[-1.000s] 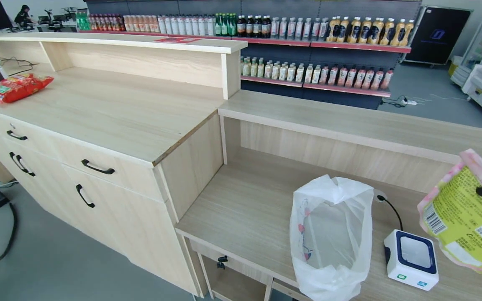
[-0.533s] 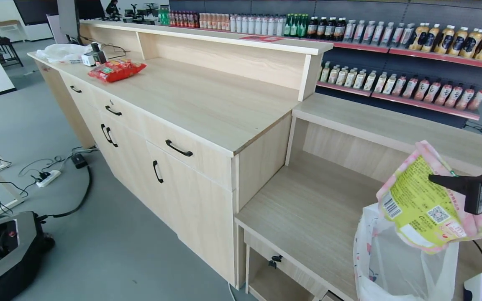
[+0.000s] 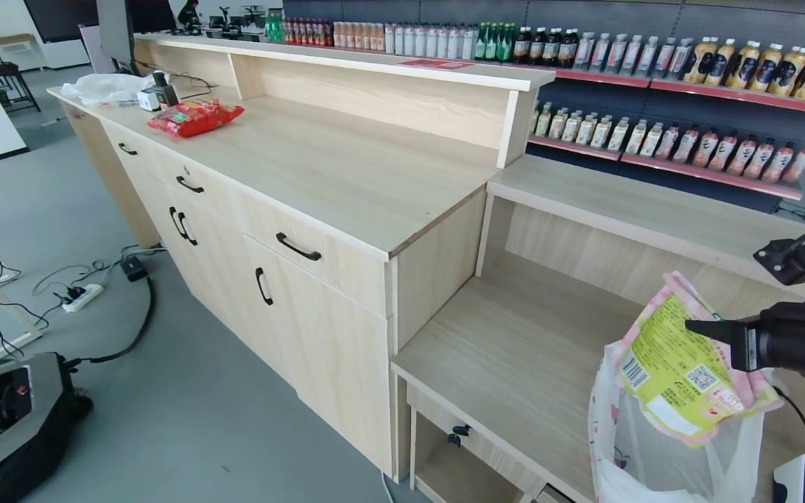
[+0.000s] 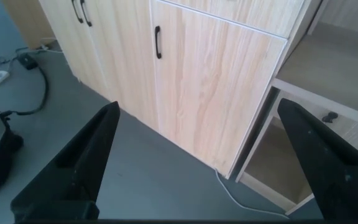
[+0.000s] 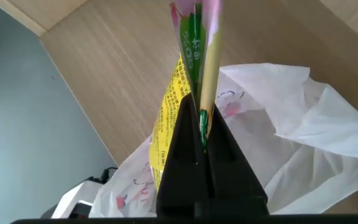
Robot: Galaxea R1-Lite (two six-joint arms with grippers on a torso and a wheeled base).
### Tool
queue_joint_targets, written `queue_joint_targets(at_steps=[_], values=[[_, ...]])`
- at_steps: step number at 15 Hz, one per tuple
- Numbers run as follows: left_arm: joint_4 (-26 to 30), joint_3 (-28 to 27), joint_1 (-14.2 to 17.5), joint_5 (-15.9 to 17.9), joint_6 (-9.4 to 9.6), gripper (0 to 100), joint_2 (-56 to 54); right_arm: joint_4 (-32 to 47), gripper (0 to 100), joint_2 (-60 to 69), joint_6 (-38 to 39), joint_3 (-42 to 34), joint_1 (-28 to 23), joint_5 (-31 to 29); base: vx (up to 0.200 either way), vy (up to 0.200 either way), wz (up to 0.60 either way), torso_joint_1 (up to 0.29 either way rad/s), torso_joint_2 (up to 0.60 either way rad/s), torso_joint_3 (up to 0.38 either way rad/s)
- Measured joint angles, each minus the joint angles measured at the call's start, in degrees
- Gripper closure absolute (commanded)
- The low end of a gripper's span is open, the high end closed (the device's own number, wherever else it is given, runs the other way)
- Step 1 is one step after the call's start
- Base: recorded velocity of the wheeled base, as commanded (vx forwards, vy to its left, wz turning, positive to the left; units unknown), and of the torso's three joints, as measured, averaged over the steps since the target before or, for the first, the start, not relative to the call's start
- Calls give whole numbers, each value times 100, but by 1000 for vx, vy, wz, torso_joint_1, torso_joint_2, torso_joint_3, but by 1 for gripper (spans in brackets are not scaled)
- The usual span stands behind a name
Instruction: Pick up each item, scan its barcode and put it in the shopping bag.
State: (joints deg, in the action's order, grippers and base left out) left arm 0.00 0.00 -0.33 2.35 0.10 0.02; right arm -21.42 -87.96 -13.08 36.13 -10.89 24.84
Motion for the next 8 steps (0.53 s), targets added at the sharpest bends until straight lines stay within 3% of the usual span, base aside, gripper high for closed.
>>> queue_joint_targets(at_steps=[8], values=[[0, 0, 0, 0, -2, 0, 0, -291, 100, -885, -9, -140, -162, -367, 0, 0, 0, 0, 0, 0]])
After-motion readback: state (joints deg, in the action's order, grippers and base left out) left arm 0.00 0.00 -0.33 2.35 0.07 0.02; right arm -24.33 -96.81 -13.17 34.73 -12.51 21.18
